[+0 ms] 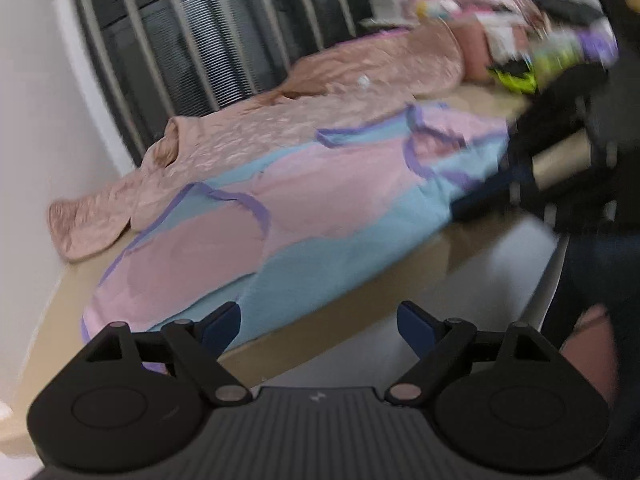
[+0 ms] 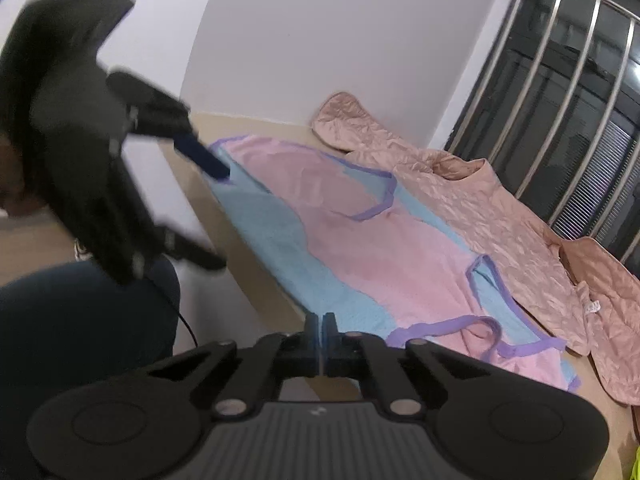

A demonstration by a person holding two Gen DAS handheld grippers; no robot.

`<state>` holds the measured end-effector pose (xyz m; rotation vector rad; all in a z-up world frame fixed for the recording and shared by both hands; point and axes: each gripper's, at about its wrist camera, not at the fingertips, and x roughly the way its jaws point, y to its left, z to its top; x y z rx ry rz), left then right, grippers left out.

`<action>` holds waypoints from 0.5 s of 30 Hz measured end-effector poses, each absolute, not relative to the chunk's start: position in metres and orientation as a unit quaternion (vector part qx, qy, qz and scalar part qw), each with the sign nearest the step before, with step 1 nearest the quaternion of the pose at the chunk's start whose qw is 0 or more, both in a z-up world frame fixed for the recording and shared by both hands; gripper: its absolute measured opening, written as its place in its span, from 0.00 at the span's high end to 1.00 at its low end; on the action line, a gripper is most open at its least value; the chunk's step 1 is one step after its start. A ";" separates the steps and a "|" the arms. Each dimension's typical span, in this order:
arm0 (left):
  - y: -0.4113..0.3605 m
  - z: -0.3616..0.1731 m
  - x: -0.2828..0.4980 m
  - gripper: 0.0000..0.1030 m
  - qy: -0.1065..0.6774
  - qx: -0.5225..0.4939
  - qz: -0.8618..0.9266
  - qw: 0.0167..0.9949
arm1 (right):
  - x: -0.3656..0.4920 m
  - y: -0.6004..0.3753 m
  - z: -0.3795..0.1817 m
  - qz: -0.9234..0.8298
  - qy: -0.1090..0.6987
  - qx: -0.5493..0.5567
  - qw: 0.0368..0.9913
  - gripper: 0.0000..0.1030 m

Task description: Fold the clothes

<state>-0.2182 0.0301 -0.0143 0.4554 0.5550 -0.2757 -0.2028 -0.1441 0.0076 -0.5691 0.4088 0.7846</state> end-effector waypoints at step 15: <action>0.043 -0.014 -0.210 0.16 0.267 0.190 -0.143 0.934 | -0.197 -0.149 0.009 0.393 0.198 -0.280 0.853 0.33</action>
